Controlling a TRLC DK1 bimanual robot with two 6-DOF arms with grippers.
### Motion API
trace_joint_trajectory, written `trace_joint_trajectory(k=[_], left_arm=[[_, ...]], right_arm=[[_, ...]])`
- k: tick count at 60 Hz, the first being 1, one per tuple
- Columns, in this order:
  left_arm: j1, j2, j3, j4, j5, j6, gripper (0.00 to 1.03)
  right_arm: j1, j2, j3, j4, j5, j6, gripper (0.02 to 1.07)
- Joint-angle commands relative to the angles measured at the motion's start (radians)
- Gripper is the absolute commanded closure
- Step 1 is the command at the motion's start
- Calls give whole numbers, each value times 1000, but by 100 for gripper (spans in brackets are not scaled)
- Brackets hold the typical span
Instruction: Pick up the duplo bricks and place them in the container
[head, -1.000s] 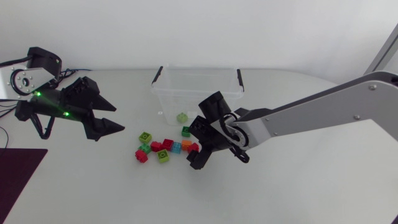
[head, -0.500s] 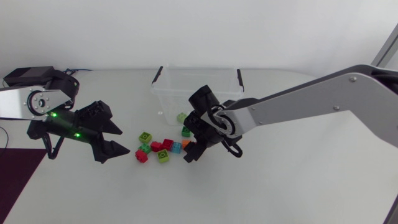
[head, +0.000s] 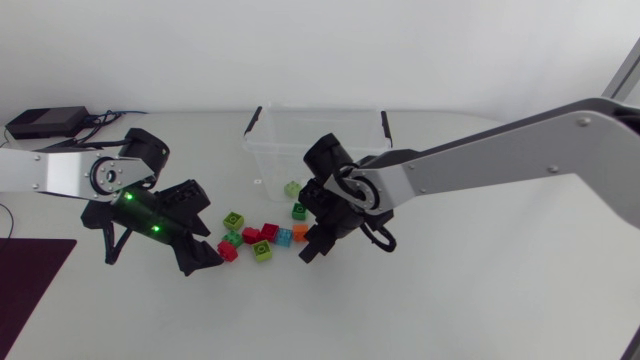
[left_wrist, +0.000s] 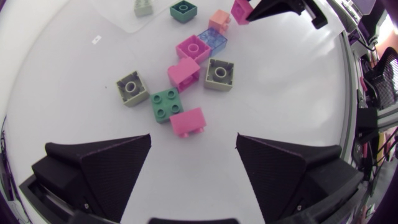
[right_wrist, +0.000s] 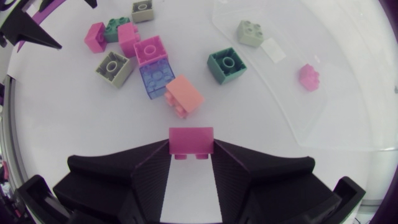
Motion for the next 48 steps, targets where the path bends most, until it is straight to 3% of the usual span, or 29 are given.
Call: trace_joint_trajectory(k=[1, 10, 21, 33, 40, 46, 48], left_arm=[[-32, 44, 9, -5, -26, -57, 8], [-66, 90, 34, 7, -81, -119, 10], [-95, 111, 26, 105, -170, -168, 10], [-112, 159, 45, 122, -182, -207, 15], [-119, 185, 48, 122, -182, -219, 31], [-126, 202, 43, 137, -185, -233, 71], [-126, 200, 40, 139, -185, -238, 75]], right_arm=[[-16, -87, -41, -17, 7, 11, 69], [-38, -170, -66, -34, 7, 11, 69], [-47, -261, -63, -66, 7, 8, 69], [-64, -341, -18, -102, 7, 9, 69], [-87, -370, 3, -97, 5, 14, 69], [-124, -397, 35, -80, -6, 20, 69], [-128, -403, 41, -74, -9, 22, 69]])
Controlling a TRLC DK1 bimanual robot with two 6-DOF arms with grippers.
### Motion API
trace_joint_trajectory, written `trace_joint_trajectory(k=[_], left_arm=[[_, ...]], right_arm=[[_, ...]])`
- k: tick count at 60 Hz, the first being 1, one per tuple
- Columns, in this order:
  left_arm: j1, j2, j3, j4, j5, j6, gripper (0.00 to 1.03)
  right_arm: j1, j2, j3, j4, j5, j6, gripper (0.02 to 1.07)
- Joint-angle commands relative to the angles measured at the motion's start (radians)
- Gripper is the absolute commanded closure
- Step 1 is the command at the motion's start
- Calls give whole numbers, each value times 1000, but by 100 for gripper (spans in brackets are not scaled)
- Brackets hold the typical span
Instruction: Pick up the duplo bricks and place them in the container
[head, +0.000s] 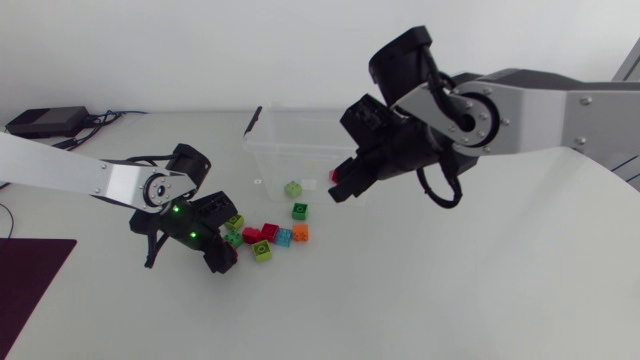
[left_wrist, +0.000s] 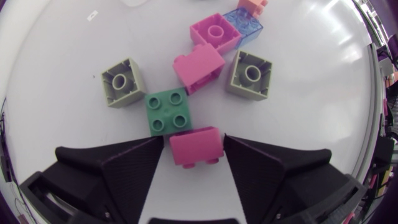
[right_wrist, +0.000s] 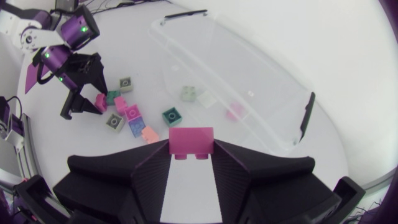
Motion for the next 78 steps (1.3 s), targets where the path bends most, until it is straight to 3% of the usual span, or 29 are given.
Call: trace_joint_trajectory(k=[1, 23, 36, 52, 59, 60, 63, 70, 78], left_arm=[[-8, 28, 11, 3, -9, -30, 75], [1, -194, 1, -57, -9, -2, 77], [4, -354, 44, -58, 65, 1, 77], [5, -398, 126, 78, 166, -71, 77], [-4, -355, 186, 157, 194, -134, 76], [-7, -346, 195, 173, 194, -140, 76], [-16, -311, 216, 230, 194, -168, 76], [-45, -211, 267, 328, 194, -218, 76], [-64, -107, 324, 410, 194, -241, 75]], right_arm=[[-19, -32, 37, 16, -4, 21, 69], [-96, -3, 86, 165, -64, 31, 69], [-142, 106, 114, 272, -88, 40, 69], [-173, 261, 151, 398, -83, 20, 69], [-173, 307, 164, 435, -51, 11, 42], [-173, 315, 168, 439, -44, 9, 31], [-173, 316, 171, 439, -28, 6, 16], [-173, 273, 135, 452, 2, 3, 7], [-174, 178, 40, 515, 75, -19, 7]])
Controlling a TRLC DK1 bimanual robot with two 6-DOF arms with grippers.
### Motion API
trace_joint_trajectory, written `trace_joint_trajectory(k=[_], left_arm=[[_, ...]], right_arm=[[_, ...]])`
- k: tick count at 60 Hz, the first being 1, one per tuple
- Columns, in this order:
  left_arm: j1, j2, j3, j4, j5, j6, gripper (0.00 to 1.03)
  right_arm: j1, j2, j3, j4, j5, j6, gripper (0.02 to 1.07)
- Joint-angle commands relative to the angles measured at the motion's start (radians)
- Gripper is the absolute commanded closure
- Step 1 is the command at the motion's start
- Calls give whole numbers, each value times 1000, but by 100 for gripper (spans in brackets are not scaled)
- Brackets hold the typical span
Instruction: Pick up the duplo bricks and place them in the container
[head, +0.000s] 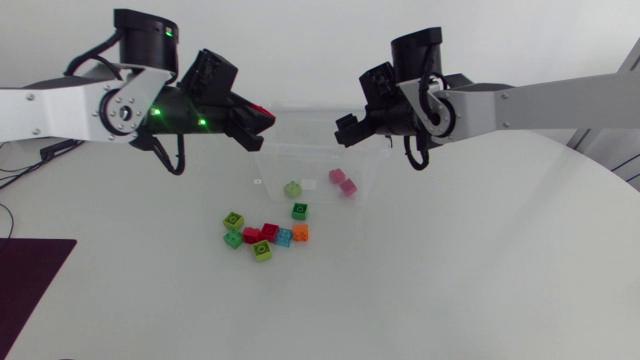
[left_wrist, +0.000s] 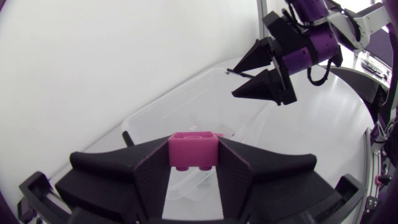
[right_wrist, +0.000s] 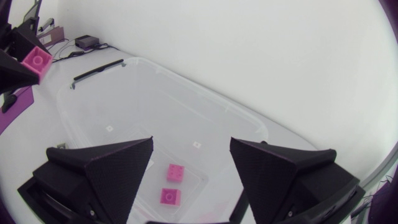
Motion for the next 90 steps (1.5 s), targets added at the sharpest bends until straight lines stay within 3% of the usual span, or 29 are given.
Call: trace_joint_trajectory(k=[1, 16, 21, 25, 30, 34, 49, 58, 65, 71, 79, 90], left_arm=[[-9, 81, 65, 24, 8, -39, 75], [-17, 261, 243, 48, 4, -67, 72], [-29, 307, 289, 47, -11, -79, 65], [-39, 333, 314, 44, -34, -77, 51], [-52, 350, 323, 24, -44, -70, 21], [-55, 345, 320, 12, -61, -70, 13], [21, 188, 203, -65, -62, 13, 11], [139, 30, 64, -128, 51, 157, 10], [236, -26, 16, -251, 157, 321, 10], [300, -48, -16, -356, 200, 502, 9], [342, -37, -45, -432, 228, 668, 7], [334, 7, -86, -464, 249, 794, 7]], right_arm=[[-3, -77, -68, 32, 37, -24, 7], [-18, -321, -289, 45, 129, -45, 7], [-35, -411, -368, 72, 129, -74, 7], [-52, -474, -408, 65, 154, -77, 7], [-81, -531, -456, 74, 240, -88, 7], [-113, -597, -526, 129, 237, -91, 7], [-211, -789, -700, 161, 234, -57, 7], [-250, -904, -786, 178, 238, 21, 6], [-288, -999, -829, 170, 252, 88, 7], [-305, -1077, -875, 175, 260, 105, 6], [-308, -1140, -941, 181, 261, 96, 7], [-314, -1244, -1031, 218, 261, 56, 7]])
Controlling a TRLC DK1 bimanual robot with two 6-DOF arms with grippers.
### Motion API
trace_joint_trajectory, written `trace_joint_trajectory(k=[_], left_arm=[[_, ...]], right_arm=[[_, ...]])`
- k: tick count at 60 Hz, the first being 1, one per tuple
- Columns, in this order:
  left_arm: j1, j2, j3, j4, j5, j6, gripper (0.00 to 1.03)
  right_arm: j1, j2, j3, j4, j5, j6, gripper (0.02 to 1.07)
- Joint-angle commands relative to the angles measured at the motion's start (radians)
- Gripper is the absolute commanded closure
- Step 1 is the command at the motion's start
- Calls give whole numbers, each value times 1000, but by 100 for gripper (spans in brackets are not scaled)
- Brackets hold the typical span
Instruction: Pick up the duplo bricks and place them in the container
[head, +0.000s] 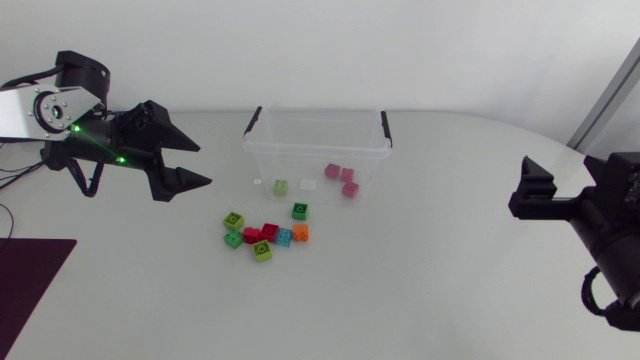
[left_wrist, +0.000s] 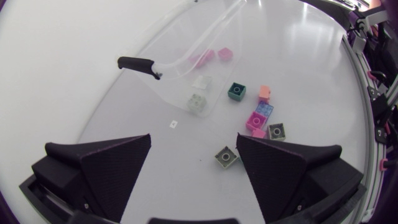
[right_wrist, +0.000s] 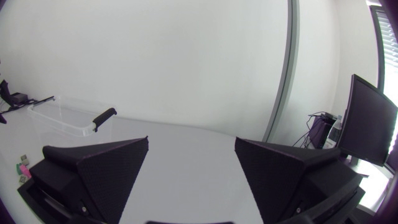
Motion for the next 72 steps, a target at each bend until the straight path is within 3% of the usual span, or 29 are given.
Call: trace_joint_trajectory(k=[1, 18, 29, 53, 66, 72], left_arm=[[-7, 38, -42, -21, 16, 104, 7], [-37, 179, -33, -59, 14, 319, 7], [-65, 288, 11, -67, -47, 442, 7], [-86, 461, 169, -68, -134, 551, 9], [-99, 522, 239, -120, -151, 587, 10], [-115, 532, 246, -137, -156, 595, 16]], right_arm=[[-7, -57, -64, 40, 6, -19, 7], [-7, -169, -150, 52, 6, -47, 7], [-4, -203, -213, 81, 4, -48, 7], [8, -361, -283, 28, -9, -65, 9], [22, -442, -320, -18, -12, -45, 9], [20, -476, -320, -58, -11, -19, 9]])
